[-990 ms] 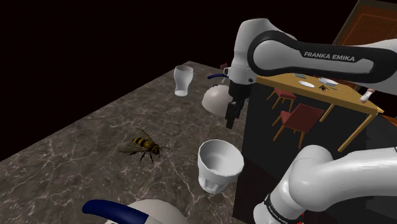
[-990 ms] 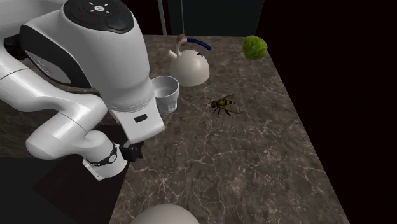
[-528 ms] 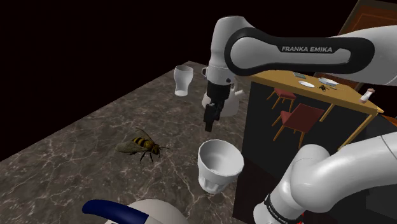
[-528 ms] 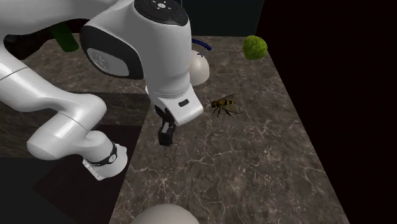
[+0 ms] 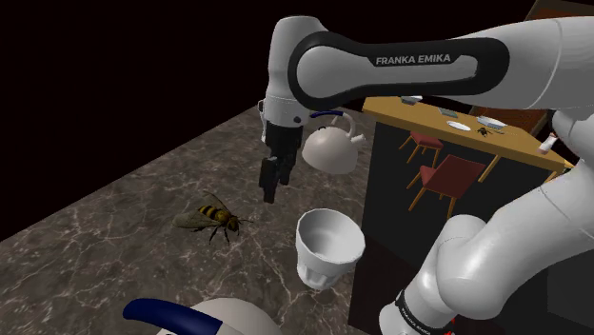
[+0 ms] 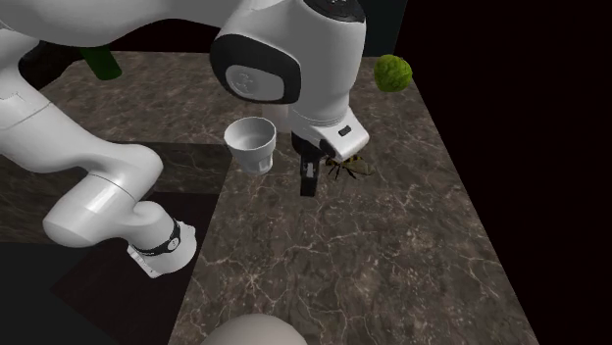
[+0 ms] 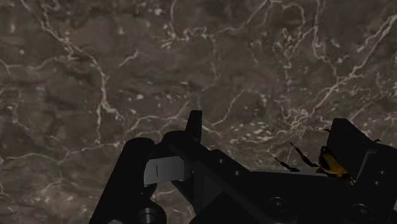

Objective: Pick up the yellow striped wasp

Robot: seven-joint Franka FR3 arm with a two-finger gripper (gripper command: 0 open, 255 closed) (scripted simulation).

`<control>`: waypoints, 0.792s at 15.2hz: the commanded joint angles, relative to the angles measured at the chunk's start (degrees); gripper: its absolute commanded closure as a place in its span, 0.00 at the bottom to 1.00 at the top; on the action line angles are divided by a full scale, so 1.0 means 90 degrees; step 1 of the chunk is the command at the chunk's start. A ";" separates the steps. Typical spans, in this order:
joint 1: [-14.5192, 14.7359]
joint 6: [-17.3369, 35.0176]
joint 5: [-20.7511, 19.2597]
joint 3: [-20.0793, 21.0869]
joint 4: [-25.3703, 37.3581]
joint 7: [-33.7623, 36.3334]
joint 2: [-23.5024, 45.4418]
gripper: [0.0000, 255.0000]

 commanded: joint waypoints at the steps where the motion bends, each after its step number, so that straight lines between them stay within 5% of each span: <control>1: 0.0104 0.0125 0.0077 0.0152 0.0273 0.0083 0.0337 0.00; 8: 0.0424 0.0316 0.0100 0.0609 0.1579 0.0374 0.1624 0.00; 12: 0.0435 0.0649 0.0109 0.0622 0.1282 0.0322 0.1665 0.00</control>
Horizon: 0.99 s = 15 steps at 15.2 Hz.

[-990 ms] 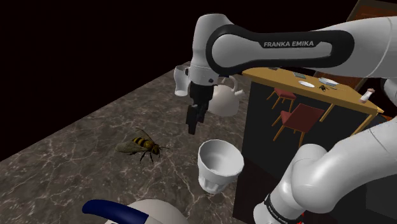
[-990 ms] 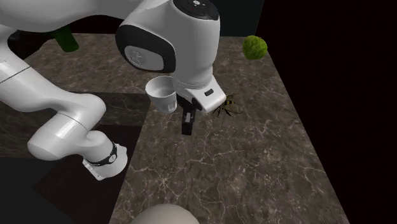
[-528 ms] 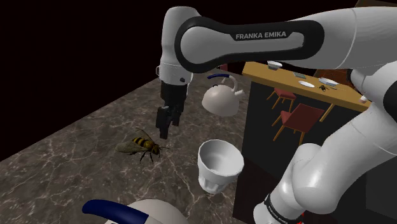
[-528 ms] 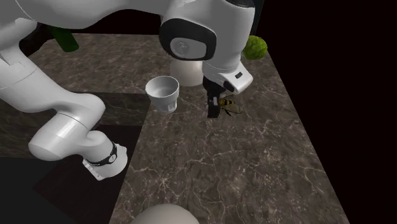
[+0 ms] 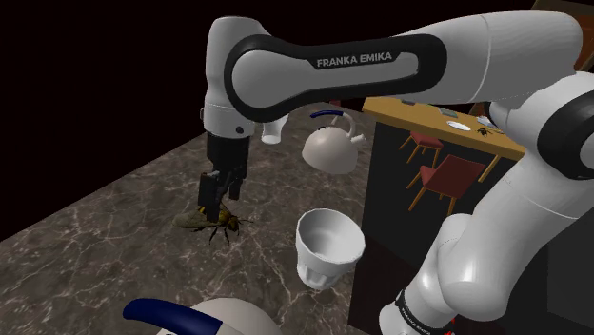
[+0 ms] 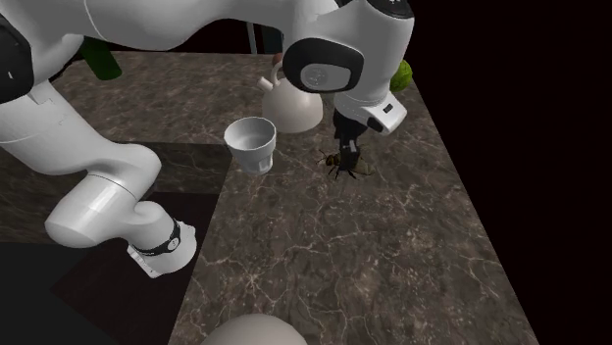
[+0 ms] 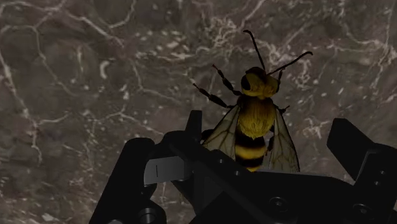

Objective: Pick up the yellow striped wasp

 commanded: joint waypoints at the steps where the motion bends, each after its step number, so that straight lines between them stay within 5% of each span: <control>1: 0.0002 0.0170 0.0003 0.0004 -0.0136 -0.0036 0.0036 0.00; 6: 0.0009 0.0384 0.0007 0.0014 -0.0311 -0.0067 0.0078 0.00; 7: 0.0009 0.0381 0.0008 0.0014 -0.0313 -0.0066 0.0072 1.00; 15: 0.0009 0.0375 -0.0016 0.0017 -0.0239 -0.0051 0.0140 1.00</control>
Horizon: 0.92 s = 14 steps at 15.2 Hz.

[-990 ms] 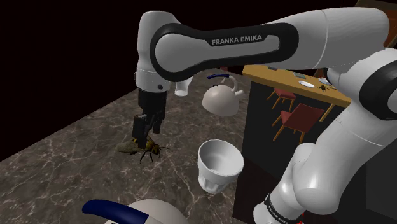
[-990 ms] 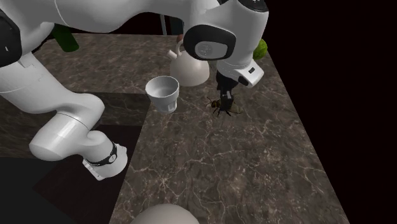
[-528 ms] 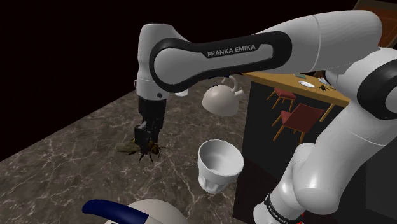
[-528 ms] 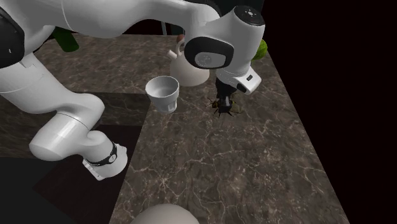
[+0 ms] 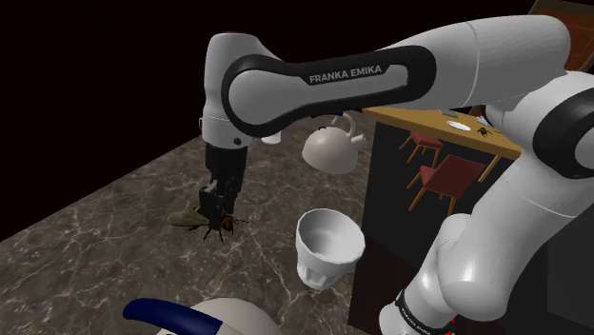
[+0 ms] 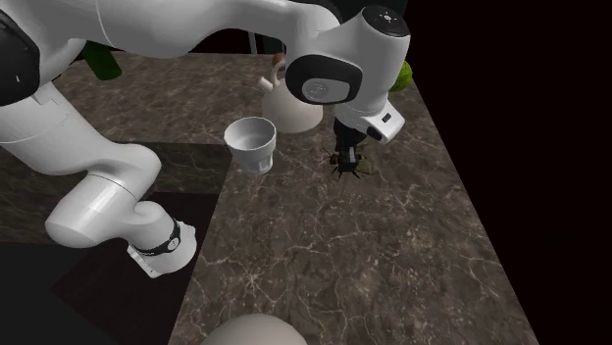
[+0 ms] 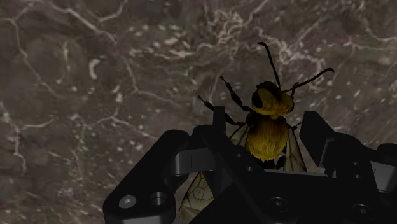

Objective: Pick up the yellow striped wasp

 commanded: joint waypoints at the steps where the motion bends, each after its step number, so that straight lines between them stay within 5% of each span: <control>1: -0.0010 0.0015 0.0015 -0.0012 -0.0085 -0.0014 -0.0031 1.00; 14: -0.0042 -0.1066 -0.0017 -0.0054 0.0897 0.0162 -0.0147 1.00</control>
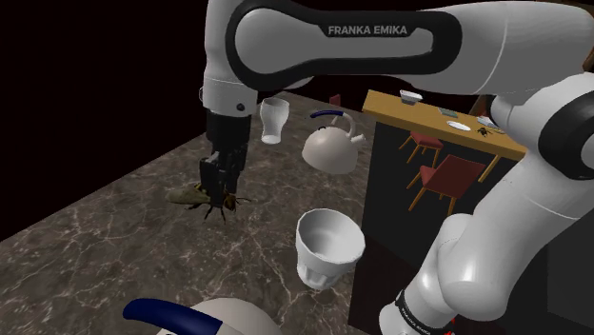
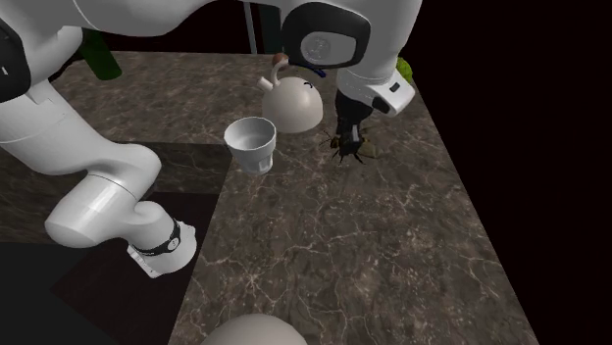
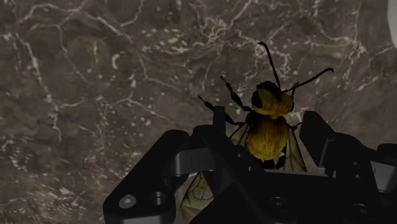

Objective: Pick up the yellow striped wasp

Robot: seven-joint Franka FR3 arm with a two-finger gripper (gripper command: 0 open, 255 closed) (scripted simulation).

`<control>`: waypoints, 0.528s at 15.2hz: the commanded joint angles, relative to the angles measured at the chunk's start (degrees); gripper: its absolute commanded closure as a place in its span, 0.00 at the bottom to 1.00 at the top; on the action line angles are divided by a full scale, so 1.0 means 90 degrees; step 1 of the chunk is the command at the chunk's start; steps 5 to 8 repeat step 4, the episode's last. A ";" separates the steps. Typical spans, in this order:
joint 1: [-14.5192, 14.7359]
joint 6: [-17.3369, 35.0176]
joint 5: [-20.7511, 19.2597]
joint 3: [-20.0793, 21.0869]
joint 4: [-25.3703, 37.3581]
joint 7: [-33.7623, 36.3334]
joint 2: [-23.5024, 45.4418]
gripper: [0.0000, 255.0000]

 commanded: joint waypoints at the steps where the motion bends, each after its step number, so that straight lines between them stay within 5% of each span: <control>1: -0.0003 -0.0162 -0.0007 -0.0004 0.0165 0.0031 0.0003 1.00; 8: -0.0005 -0.0258 -0.0012 -0.0007 0.0266 0.0049 0.0006 1.00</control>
